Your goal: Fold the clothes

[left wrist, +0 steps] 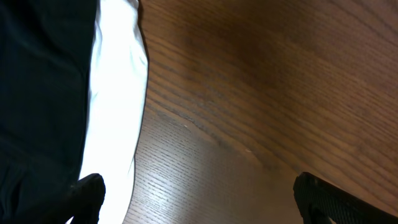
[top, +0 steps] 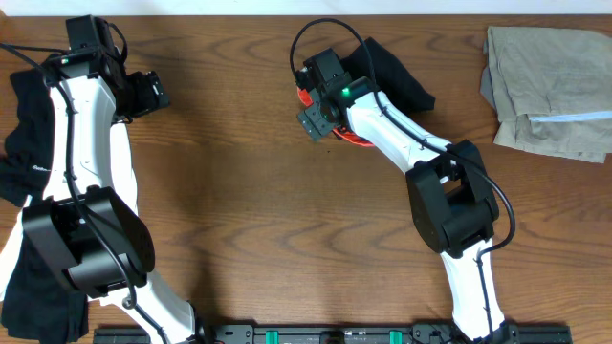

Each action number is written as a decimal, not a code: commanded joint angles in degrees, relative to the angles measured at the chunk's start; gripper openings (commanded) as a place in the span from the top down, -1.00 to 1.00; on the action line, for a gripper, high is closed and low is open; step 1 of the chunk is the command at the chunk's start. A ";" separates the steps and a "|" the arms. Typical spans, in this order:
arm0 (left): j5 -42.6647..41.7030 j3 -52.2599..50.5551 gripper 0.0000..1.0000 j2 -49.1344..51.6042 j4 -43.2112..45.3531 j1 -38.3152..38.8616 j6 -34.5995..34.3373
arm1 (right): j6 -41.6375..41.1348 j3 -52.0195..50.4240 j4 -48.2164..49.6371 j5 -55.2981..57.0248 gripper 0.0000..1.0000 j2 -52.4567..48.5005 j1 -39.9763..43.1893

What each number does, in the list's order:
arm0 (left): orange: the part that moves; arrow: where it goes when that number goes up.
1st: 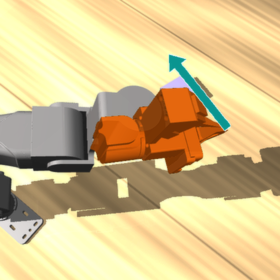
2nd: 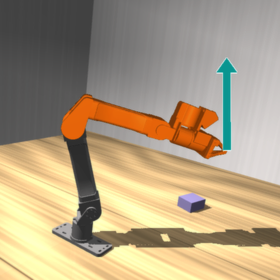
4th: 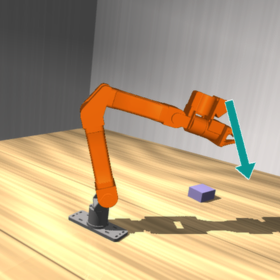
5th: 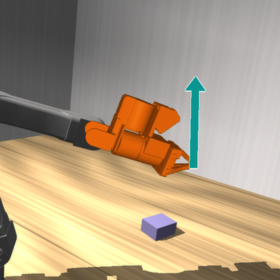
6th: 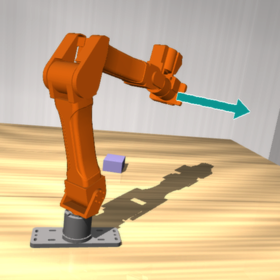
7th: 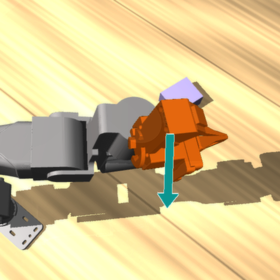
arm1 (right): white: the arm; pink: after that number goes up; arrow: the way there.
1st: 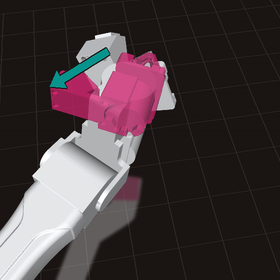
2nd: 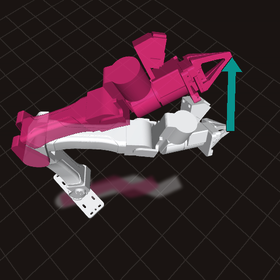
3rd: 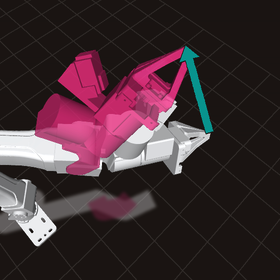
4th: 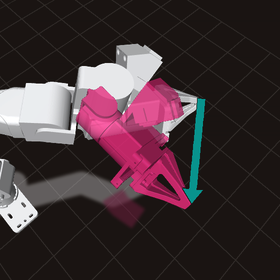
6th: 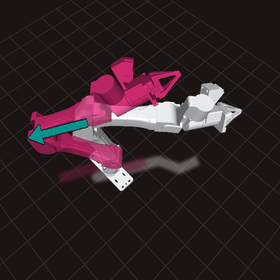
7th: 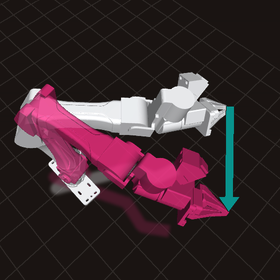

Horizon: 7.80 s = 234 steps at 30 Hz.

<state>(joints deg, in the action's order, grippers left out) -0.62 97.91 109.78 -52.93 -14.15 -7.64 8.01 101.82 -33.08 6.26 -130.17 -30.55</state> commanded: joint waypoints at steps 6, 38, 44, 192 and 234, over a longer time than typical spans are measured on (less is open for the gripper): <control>0.92 -0.63 -0.96 -0.68 -0.37 -0.04 0.48 | -0.20 -0.63 0.50 1.51 -0.70 -3.69 0.85; 0.90 -0.63 -0.96 -0.68 -0.35 -0.04 0.46 | -0.33 5.38 -7.08 12.57 0.98 8.28 8.24; 0.90 -0.63 -0.96 -0.68 -0.35 -0.04 0.46 | 0.46 10.71 -6.54 13.90 0.98 15.30 12.07; -0.39 -0.96 -0.96 1.66 0.52 0.13 -3.17 | 7.02 22.32 -15.54 9.22 -0.40 -2.25 38.07; -0.39 -0.96 -0.96 1.66 0.33 0.13 -3.21 | 1.14 22.14 4.57 0.22 0.46 -19.76 57.42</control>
<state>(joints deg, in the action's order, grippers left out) -1.10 97.69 110.50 -52.45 -14.11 -10.52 11.35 124.18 -26.70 3.38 -146.65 24.49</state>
